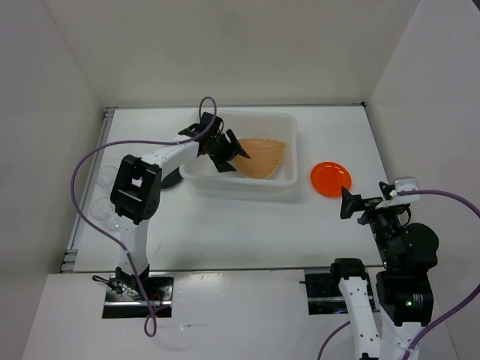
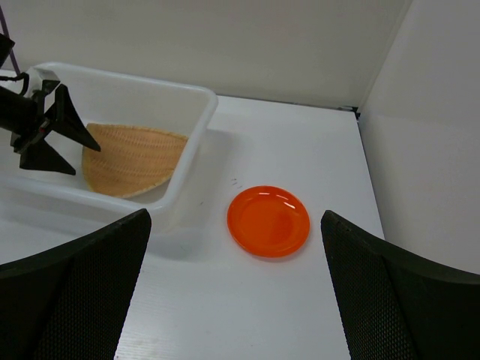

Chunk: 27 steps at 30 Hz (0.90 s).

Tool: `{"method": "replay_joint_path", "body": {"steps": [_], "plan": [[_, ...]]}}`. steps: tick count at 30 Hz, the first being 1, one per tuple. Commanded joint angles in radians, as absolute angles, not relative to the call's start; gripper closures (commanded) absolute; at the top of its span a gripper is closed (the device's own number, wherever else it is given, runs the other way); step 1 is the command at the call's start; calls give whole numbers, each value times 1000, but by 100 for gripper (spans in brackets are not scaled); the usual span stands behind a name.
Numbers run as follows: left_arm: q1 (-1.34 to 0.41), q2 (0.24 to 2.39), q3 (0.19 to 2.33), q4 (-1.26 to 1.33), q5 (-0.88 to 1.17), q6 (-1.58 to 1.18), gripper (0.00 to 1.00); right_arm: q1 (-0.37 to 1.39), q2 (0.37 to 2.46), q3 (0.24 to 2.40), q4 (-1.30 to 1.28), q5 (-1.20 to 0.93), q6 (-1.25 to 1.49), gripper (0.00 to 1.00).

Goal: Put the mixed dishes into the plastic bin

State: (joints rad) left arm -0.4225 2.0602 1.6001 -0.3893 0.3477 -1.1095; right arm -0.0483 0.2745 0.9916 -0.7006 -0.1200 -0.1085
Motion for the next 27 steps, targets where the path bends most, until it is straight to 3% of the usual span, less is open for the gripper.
{"method": "replay_joint_path", "body": {"steps": [1, 6, 13, 24, 27], "plan": [[-426, 2051, 1634, -372, 376, -1066, 21, -44, 267, 988, -666, -118, -100, 2], [-426, 1870, 1683, -393, 276, -1026, 0, -44, 296, 988, -657, -140, -100, 2], [-387, 1724, 1871, -633, 258, -799, 0, -34, 649, 988, -658, -135, -110, 2], [-166, 1280, 1369, -670, 379, -699, 0, -50, 1073, 1086, -641, 12, -247, 2], [-133, 1244, 1344, -670, 403, -709, 0, -101, 1193, 1161, -585, -50, -238, 2]]}}
